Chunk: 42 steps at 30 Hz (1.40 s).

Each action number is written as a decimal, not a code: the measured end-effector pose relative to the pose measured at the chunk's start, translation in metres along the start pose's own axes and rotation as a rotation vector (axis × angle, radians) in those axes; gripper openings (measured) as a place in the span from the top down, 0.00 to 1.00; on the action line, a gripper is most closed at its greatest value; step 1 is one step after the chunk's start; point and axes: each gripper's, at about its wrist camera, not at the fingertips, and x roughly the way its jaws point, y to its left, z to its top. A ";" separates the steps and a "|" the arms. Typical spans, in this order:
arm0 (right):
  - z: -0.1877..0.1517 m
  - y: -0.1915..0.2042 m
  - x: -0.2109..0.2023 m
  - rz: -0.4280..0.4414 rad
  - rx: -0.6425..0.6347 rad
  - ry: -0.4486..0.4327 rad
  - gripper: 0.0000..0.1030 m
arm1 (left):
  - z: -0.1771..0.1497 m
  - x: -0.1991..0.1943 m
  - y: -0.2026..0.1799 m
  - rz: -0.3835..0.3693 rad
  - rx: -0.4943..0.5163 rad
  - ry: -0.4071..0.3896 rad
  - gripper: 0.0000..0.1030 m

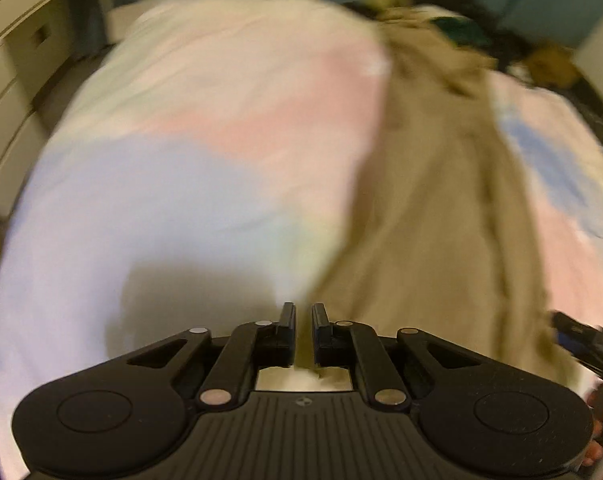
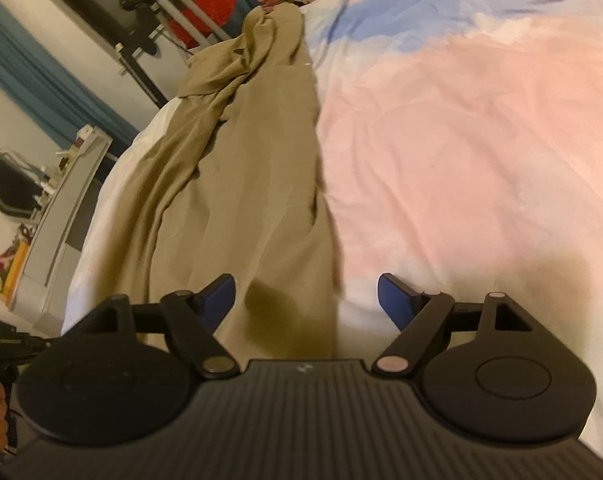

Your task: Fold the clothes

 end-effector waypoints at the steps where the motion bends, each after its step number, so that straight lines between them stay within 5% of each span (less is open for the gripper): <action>1: 0.000 0.001 0.000 0.002 -0.005 0.000 0.22 | -0.001 0.000 0.004 0.006 0.002 0.003 0.86; 4: 0.001 0.001 -0.001 0.000 -0.008 -0.007 0.22 | -0.008 -0.011 -0.008 -0.035 0.071 -0.053 0.74; 6: 0.002 0.000 -0.001 0.000 -0.005 -0.011 0.22 | -0.015 -0.018 -0.026 -0.064 0.157 -0.102 0.55; 12: 0.002 -0.002 0.002 0.007 0.016 0.000 0.22 | -0.029 0.009 -0.097 0.004 0.430 -0.094 0.52; 17: 0.002 -0.004 0.002 0.017 0.032 0.007 0.22 | -0.033 0.035 -0.105 0.112 0.460 -0.023 0.62; 21: 0.002 -0.006 0.003 0.025 0.046 0.013 0.22 | -0.035 0.030 -0.091 0.073 0.407 -0.009 0.91; 23: 0.003 -0.007 0.004 0.027 0.052 0.015 0.22 | -0.035 0.023 -0.088 0.054 0.405 -0.023 0.97; 29: 0.004 -0.007 0.000 0.024 0.051 0.003 0.22 | -0.047 -0.030 -0.112 0.043 0.537 -0.183 0.98; 34: 0.006 -0.010 -0.003 0.018 0.058 -0.010 0.22 | -0.058 -0.057 -0.139 -0.047 0.606 -0.233 0.98; 39: 0.006 -0.014 -0.004 0.015 0.075 -0.008 0.22 | -0.070 -0.046 -0.170 -0.128 0.663 -0.206 0.98; 42: 0.005 -0.018 -0.004 0.038 0.088 0.014 0.22 | -0.065 -0.008 -0.173 -0.206 0.574 -0.097 0.94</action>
